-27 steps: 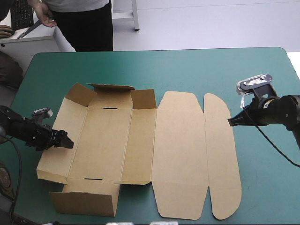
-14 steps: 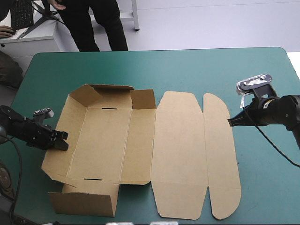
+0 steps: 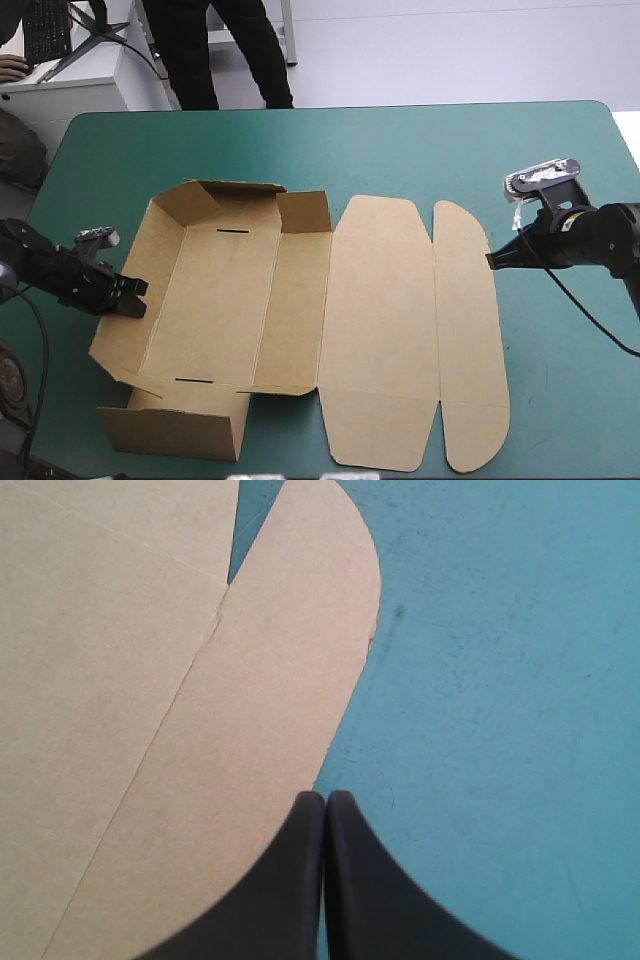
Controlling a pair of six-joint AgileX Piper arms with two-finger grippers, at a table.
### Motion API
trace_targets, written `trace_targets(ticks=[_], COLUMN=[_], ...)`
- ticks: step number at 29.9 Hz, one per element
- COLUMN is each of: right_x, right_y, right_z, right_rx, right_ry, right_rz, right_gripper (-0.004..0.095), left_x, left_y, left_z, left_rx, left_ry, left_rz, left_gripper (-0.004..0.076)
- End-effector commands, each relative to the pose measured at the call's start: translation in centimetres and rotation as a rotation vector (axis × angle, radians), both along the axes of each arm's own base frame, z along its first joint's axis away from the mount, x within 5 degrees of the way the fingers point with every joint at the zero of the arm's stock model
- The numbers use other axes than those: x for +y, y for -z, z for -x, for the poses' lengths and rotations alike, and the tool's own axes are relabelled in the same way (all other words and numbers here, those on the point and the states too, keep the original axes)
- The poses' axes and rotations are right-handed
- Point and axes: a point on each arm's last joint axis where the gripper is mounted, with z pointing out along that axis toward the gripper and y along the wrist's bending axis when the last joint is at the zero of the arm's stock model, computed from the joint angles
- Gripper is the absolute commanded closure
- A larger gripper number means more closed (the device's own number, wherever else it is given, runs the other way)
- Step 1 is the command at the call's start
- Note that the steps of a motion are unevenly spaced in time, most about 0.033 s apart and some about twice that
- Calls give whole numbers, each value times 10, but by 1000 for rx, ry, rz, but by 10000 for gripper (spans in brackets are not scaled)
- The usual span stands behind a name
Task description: Fold the box
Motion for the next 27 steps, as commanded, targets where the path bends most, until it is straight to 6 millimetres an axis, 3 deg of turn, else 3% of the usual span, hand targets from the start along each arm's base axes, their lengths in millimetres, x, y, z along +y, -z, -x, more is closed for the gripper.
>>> trace_targets(ticks=[1,5,10,16,20,27], right_x=[-2,-2,-2,-2,-2,-2], right_y=[-14,-14,-13,-12,-12,-12], right_z=[1,2,2,3,3,3], right_rx=[-85,-81,-76,-61,-59,-59], right_ry=[4,3,6,5,5,5], right_rz=[-3,-3,-5,-4,-4,-4], right_gripper=[923,923,923,923,923,923], left_x=[-19,-47,-97,-157,-197,-249], left_y=[-34,-58,-86,-117,-126,-121], left_z=[-17,-39,-58,-70,-71,-60], left_rx=[-166,-337,-568,-960,-1186,-1341], left_ry=[99,274,514,660,769,964], left_rz=[-73,-274,-534,-693,-759,-807], left_gripper=[734,734,734,734,734,734])
